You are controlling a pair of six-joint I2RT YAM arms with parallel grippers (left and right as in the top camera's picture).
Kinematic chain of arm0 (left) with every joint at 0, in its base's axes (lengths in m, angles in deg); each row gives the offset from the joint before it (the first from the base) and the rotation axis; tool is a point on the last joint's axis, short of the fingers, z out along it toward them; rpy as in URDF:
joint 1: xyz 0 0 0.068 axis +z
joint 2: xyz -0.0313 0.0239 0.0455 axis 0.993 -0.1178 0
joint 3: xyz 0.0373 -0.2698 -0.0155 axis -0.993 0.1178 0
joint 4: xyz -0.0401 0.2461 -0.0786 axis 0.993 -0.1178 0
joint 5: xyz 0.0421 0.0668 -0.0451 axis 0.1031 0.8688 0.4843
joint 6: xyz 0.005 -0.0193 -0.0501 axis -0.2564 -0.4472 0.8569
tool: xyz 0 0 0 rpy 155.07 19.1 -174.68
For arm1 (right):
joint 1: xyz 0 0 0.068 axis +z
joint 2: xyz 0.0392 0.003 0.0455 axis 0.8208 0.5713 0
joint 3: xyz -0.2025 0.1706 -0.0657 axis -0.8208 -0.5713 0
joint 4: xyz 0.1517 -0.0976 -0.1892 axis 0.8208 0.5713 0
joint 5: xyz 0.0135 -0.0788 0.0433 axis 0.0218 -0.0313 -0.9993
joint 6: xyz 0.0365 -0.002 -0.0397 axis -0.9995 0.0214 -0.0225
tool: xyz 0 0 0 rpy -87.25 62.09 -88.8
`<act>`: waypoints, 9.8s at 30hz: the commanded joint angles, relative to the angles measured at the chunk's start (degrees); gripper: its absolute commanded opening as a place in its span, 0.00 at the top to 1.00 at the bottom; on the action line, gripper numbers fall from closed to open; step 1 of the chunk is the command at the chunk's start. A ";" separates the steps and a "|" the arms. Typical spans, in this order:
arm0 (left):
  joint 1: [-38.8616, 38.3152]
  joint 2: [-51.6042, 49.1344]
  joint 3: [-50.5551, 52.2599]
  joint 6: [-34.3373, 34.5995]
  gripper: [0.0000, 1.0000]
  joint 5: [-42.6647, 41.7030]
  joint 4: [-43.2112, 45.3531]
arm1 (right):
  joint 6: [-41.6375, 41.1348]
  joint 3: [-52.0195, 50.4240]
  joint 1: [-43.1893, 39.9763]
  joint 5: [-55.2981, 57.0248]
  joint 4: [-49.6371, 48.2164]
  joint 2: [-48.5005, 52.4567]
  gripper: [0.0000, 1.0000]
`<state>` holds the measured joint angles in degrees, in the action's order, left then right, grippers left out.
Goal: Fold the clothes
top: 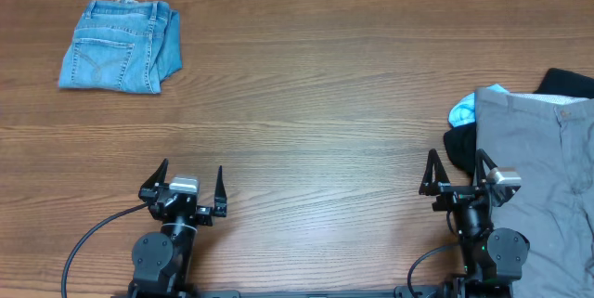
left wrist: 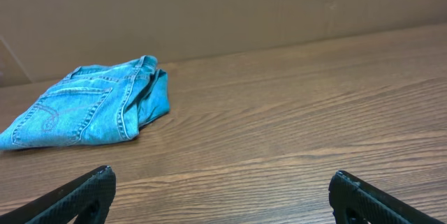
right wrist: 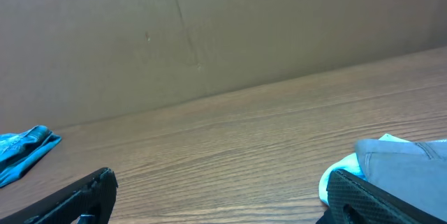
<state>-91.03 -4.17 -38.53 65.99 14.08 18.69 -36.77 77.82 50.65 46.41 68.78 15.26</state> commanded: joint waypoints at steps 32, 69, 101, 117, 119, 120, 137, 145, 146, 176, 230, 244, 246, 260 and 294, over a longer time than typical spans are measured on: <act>-0.15 0.44 0.42 0.55 0.00 0.55 0.48 | 0.00 -0.57 -0.07 -0.26 -0.33 -0.68 0.00; -0.15 0.44 0.42 0.55 0.00 0.55 0.46 | 0.02 -0.57 -0.07 -0.26 -0.35 -0.68 0.00; -0.11 0.44 0.42 -0.55 0.00 -2.23 3.08 | -2.12 1.09 -0.07 -7.54 1.40 -0.68 0.00; -0.11 -8.15 -21.24 2.12 0.00 -5.62 -8.48 | -4.11 29.40 -0.07 -7.80 30.58 10.93 0.00; -0.11 -12.44 -25.46 2.38 0.00 -5.66 -11.23 | -4.13 32.74 -0.07 -7.85 33.33 16.17 0.00; -0.11 -14.88 -27.89 2.54 0.00 -5.66 -12.48 | -4.13 34.47 -0.07 -7.89 34.64 18.88 0.00; -0.13 -57.40 -70.77 2.51 0.00 -8.46 -44.96 | -4.39 62.82 -0.07 -9.29 52.06 63.65 0.00; -0.11 -64.41 -70.75 2.51 0.00 -13.14 -48.11 | -10.40 68.17 -0.87 0.94 48.87 79.01 0.00; -0.11 -64.81 -70.75 2.49 0.00 -13.51 -48.13 | -10.45 69.51 -0.87 2.27 48.63 81.02 0.00; -0.11 -69.22 -70.75 2.51 0.00 -13.46 -50.64 | -14.58 76.17 -9.77 18.23 31.54 113.26 0.24; -0.13 -73.35 -70.75 2.54 0.00 -14.34 -51.25 | -10.54 85.15 -6.84 25.44 35.89 121.98 0.45; -0.11 -73.35 -70.75 2.51 0.00 -14.51 -51.89 | -11.30 91.58 -6.86 25.53 41.90 118.07 0.96; -0.11 -73.35 -70.75 2.49 0.00 -14.25 -52.09 | -12.15 93.44 -6.86 25.70 43.67 116.06 0.96; -0.09 -73.33 -77.09 2.51 0.00 -6.69 -56.02 | -5.31 105.00 -1.62 18.23 51.06 97.53 0.96; -0.13 -77.05 -115.73 3.78 0.00 -6.88 -69.20 | -19.89 109.72 40.59 27.69 54.97 85.48 0.13</act>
<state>-91.05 -78.77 -153.45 69.03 15.09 -50.62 -53.80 184.90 93.84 75.63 124.19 108.87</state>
